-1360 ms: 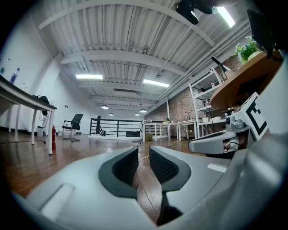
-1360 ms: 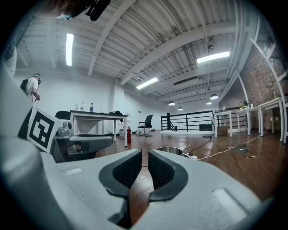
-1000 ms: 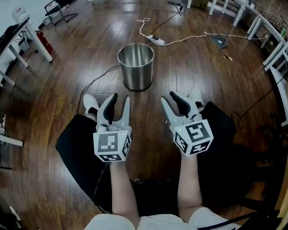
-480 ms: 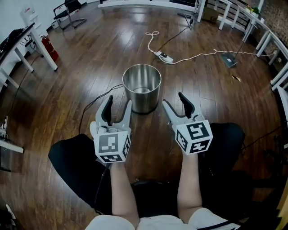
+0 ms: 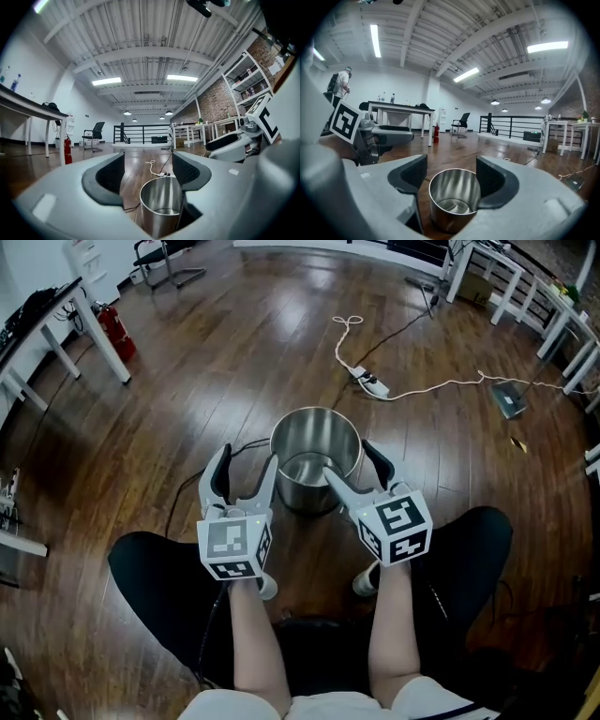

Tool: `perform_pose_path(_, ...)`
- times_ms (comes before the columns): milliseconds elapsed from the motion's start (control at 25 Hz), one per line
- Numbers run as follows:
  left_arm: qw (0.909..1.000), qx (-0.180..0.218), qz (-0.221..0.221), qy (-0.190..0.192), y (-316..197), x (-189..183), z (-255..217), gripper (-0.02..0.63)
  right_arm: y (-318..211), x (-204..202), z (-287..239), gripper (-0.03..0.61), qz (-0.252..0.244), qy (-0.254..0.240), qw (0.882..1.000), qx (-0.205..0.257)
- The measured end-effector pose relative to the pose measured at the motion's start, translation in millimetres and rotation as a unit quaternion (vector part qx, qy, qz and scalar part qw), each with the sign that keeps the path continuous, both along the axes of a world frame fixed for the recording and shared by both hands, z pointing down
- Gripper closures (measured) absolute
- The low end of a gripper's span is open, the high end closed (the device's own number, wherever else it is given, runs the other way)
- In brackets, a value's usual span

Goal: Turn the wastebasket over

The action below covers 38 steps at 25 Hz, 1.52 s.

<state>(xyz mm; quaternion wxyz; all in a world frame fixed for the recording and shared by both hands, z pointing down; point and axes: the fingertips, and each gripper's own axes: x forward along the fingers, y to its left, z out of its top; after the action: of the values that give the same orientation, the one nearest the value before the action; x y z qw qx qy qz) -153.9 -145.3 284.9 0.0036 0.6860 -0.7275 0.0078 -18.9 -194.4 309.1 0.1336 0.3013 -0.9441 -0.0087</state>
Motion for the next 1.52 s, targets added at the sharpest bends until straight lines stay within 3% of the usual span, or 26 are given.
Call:
perform_pose_path(200,0.9994,-0.022,-0.024,0.014,-34,-33,26,0.273,-16,-54,49,0.273,-0.097,0.081,0.991,-0.040)
perform_pose_path(520,0.9958,-0.049,-0.070,0.034,-57,-75,56,0.286,-4,-131,137,0.283,-0.185,0.212,0.955,-0.093)
perform_pose_path(640,0.9949,-0.051,-0.078,0.039,-62,-84,59,0.292,-4,-145,165,0.350,-0.189,0.257,0.943,-0.098)
perform_pose_path(960,0.9917,-0.056,-0.105,0.047,-61,-107,64,0.304,-9,-156,202,0.500,-0.192,0.285,0.930,-0.130)
perform_pose_path(1160,0.9913,-0.054,-0.108,0.052,-61,-108,69,0.325,-9,-159,199,0.522,-0.178,0.246,0.940,-0.157)
perform_pose_path(1360,0.9923,-0.053,-0.099,0.052,-64,-101,68,0.327,-17,-153,190,0.526,-0.170,0.230,0.949,-0.137)
perform_pose_path(1520,0.9924,-0.048,-0.100,0.053,-62,-101,63,0.332,-25,-152,161,0.526,-0.166,0.166,0.963,-0.130)
